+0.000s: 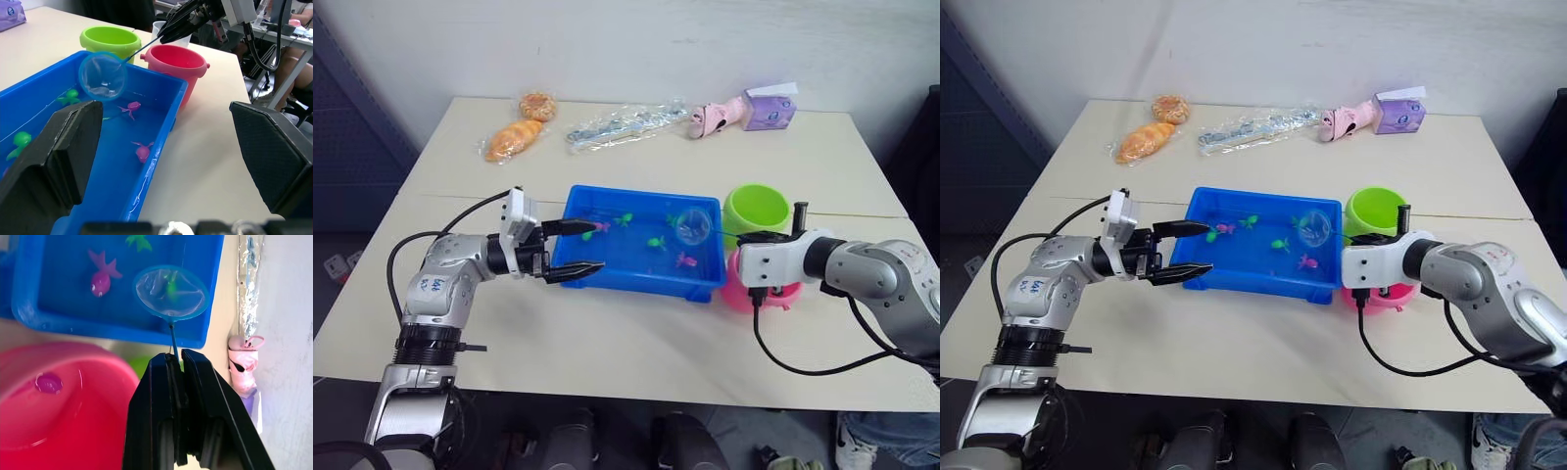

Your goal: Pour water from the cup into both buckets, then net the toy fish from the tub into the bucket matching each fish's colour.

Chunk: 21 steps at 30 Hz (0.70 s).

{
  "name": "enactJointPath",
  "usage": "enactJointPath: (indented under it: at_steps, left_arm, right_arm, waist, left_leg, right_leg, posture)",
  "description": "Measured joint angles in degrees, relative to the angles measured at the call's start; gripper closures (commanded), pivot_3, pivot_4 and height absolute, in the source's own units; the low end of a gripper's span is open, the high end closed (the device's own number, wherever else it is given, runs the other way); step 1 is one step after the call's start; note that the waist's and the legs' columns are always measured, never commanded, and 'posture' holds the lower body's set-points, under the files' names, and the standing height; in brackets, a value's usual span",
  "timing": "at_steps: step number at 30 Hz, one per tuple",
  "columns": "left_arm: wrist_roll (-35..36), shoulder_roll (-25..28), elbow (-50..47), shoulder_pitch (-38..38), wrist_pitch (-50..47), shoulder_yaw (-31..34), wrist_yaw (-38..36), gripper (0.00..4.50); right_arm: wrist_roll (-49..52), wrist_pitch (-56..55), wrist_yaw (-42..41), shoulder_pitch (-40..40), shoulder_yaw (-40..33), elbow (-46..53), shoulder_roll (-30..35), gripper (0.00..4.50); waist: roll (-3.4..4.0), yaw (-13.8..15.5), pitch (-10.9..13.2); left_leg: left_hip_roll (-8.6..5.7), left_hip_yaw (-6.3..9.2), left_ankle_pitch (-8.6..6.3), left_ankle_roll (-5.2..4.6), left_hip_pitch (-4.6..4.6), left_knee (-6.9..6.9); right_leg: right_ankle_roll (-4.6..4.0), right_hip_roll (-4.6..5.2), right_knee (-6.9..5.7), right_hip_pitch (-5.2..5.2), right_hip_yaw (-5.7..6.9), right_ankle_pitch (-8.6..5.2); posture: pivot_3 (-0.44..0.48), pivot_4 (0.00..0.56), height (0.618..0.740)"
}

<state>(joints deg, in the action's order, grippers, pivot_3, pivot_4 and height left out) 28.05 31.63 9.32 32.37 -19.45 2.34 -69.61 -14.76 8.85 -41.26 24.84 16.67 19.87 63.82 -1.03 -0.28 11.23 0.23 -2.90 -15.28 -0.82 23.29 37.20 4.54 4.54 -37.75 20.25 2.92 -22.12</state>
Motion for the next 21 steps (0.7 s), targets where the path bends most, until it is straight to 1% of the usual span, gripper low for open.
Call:
enactJointPath:
  at_steps: [3, 7, 9, 14, 18, 21]
  left_arm:
    - [0.0, -0.3, -0.04, 0.01, 0.0, -0.63, -0.02, 0.04]
    - [0.01, -0.31, -0.3, 0.0, -0.18, -0.78, -0.04, 0.04]
    - [0.01, -0.23, -0.61, 0.0, -0.42, -0.78, -0.15, 0.04]
    - [0.01, -0.14, -0.69, 0.01, -0.45, -0.78, -0.53, 0.04]
    - [0.01, -0.11, -0.69, 0.0, -0.45, -0.78, -0.55, 0.04]
    - [0.01, -0.11, -0.69, 0.0, -0.46, -0.78, -0.56, 0.04]
  right_arm:
    - [-3.27, 0.2, -3.07, 2.38, 0.67, -0.07, -0.81, 4.5]
    - [-5.69, 1.34, -6.71, 2.98, 0.83, -0.08, -1.19, 4.5]
    - [-6.36, 2.22, -9.81, 2.98, 0.91, 0.21, -1.35, 4.5]
    - [-6.59, 4.15, -15.06, 3.14, 0.91, 2.6, -1.47, 4.5]
    - [-5.96, 9.12, -20.64, 3.74, 0.91, 4.98, -2.62, 4.5]
    - [-4.6, 13.01, -23.01, 3.72, 0.78, 6.32, -3.66, 4.5]
  waist:
    - [0.0, 0.02, 0.0]
    - [0.0, 0.05, 0.0]
    - [0.0, 0.06, 0.0]
    - [0.0, 0.07, 0.0]
    - [0.0, 0.23, 0.0]
    - [0.0, 0.18, 0.0]
  left_leg:
    - [0.0, 0.0, 0.0, 0.01, 0.0, 0.01]
    - [0.0, 0.0, 0.0, 0.01, 0.0, 0.01]
    - [0.0, 0.0, 0.0, 0.01, 0.0, 0.01]
    - [0.0, 0.01, 0.0, 0.01, 0.0, 0.03]
    - [-0.01, 0.04, 0.0, 0.0, 0.0, 0.06]
    - [-0.01, 0.05, -0.01, -0.01, 0.0, 0.08]
  right_leg:
    - [0.0, 0.0, -0.01, 0.0, 0.0, 0.0]
    - [0.0, 0.0, -0.01, 0.0, 0.0, 0.0]
    - [0.0, 0.0, -0.01, 0.0, 0.0, 0.0]
    - [0.0, 0.0, -0.02, -0.01, 0.01, 0.0]
    - [0.0, 0.01, -0.01, -0.04, 0.03, 0.0]
    - [0.0, 0.01, -0.01, -0.06, 0.03, 0.0]
  posture:
    - [0.0, 0.15, 0.74]
    - [0.0, 0.15, 0.74]
    - [0.0, 0.15, 0.74]
    - [0.0, 0.15, 0.74]
    - [0.0, 0.15, 0.74]
    - [0.0, 0.15, 0.74]
